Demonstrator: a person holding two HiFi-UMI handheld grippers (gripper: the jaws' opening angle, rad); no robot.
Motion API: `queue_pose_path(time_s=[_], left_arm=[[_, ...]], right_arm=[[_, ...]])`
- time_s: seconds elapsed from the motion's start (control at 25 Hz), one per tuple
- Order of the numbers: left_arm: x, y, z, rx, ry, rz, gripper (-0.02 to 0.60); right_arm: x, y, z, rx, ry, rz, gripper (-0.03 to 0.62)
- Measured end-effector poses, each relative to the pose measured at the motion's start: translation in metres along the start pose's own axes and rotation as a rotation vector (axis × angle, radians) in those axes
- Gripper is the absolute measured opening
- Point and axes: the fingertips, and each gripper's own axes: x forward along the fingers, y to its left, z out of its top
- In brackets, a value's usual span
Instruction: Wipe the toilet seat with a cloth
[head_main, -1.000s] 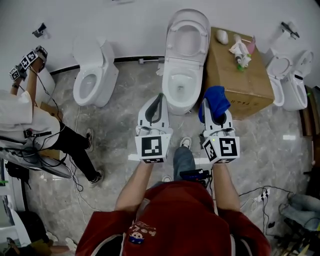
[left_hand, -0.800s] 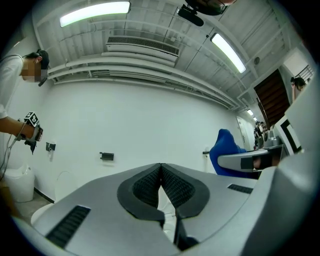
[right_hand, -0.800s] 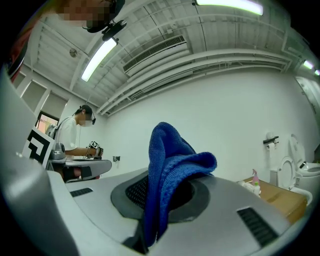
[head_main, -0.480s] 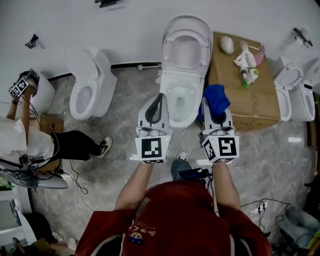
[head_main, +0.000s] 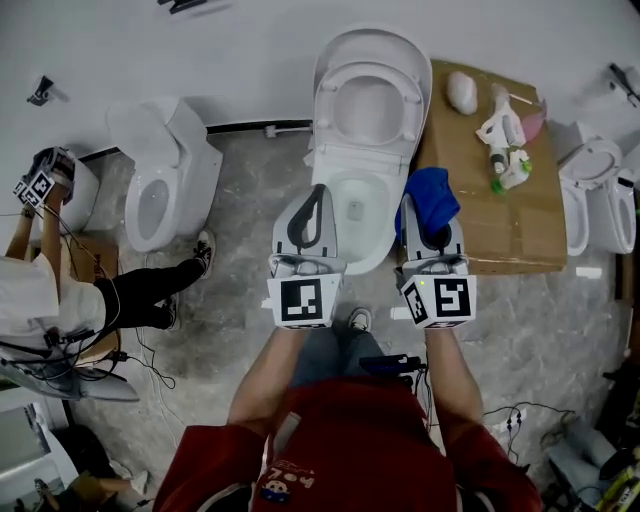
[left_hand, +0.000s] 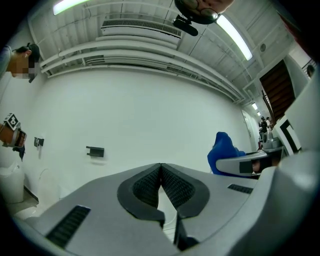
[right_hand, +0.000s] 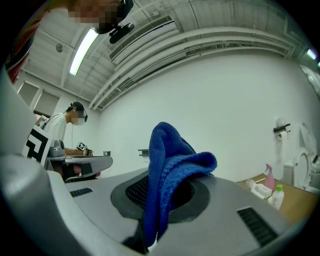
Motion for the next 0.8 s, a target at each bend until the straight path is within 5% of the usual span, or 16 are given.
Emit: queue_pose_path(time_s=[0.32,0.8], left_arm=[[0.096,0.051,-0.1,-0.025,0.026,-0.025,0.015],[0.175,0.106,-0.313,-0.069,0.117,-0.04,0.015]], right_arm=[[0.11,-0.026,-0.102,0.002,0.049,-0.026,0.059],[0.226,-0.068,-0.321,-0.001,0.126,-0.097,0.058]])
